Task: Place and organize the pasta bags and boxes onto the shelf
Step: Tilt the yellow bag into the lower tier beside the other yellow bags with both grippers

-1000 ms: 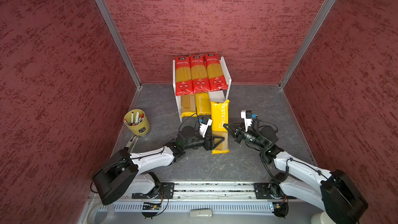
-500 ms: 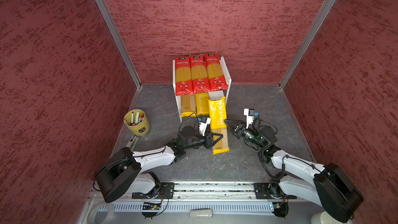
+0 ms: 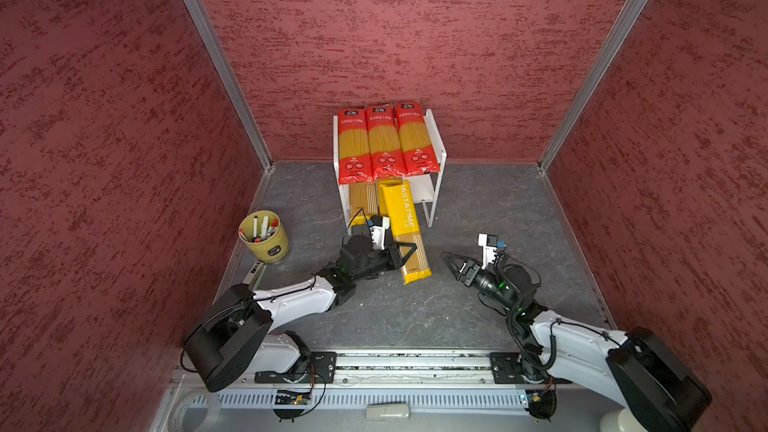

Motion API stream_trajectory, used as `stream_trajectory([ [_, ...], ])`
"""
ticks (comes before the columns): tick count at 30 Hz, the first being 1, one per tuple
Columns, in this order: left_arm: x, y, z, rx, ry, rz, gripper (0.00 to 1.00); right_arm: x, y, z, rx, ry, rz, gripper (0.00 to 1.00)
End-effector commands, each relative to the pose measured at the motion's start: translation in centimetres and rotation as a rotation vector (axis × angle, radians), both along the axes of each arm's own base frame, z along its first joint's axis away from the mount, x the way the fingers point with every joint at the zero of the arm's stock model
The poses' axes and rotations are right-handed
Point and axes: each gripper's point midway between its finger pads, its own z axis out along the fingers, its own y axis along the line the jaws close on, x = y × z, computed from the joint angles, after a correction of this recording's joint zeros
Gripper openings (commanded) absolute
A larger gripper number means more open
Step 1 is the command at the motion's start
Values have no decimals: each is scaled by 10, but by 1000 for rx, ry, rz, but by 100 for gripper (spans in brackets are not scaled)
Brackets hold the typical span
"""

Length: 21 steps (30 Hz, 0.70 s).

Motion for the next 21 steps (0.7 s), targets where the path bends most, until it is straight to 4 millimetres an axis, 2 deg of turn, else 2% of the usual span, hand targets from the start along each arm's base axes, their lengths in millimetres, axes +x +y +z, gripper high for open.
stream_trajectory([
  [1,22,-9,76,-167,-181,33,6,-7,7,16,119,12,29,66],
  [6,33,-15,93,-226,-197,43,7,-8,27,19,140,7,83,66],
  [9,34,-20,102,-247,-202,28,7,-4,28,27,204,-7,67,65],
  [12,32,-24,105,-263,-195,18,8,1,34,39,269,-43,75,63],
  [16,27,-30,107,-268,-191,5,8,14,48,35,320,-5,88,58],
  [18,26,-31,106,-264,-192,5,8,16,55,40,320,-30,95,55],
  [21,26,-29,105,-262,-190,13,9,15,51,56,314,-118,46,54],
])
